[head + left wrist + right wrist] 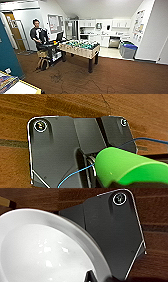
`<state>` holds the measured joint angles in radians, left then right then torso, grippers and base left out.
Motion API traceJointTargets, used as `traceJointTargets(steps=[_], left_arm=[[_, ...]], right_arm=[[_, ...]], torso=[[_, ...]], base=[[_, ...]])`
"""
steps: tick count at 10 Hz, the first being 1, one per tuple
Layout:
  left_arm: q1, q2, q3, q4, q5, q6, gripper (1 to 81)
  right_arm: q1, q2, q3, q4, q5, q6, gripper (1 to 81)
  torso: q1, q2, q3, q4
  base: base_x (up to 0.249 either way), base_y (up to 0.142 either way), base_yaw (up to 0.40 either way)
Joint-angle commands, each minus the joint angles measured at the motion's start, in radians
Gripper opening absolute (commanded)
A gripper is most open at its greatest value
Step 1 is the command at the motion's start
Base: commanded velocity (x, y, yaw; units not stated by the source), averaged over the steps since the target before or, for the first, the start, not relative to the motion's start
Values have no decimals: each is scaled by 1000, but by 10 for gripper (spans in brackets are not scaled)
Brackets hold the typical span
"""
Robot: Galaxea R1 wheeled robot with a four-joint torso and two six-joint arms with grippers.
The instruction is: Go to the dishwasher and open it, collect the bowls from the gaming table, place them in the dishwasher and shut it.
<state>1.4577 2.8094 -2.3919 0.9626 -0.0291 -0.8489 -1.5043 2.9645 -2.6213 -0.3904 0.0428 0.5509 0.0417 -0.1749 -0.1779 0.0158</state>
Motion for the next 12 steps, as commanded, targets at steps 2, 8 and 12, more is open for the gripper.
traceJointTargets(steps=[2,8,12], left_arm=[[-50,-16,8,7,28,4,10],[-45,-28,10,10,-38,-1,10],[-46,-28,13,13,-38,-1,10]], right_arm=[[49,26,24,-28,-18,-9,10],[52,27,24,-34,-18,-9,10],[51,26,24,-36,-18,-9,10]], torso=[[0,0,0,0],[0,0,0,0],[5,2,-1,0]], base=[[0,0,-368],[0,0,-75],[-21,0,0]])
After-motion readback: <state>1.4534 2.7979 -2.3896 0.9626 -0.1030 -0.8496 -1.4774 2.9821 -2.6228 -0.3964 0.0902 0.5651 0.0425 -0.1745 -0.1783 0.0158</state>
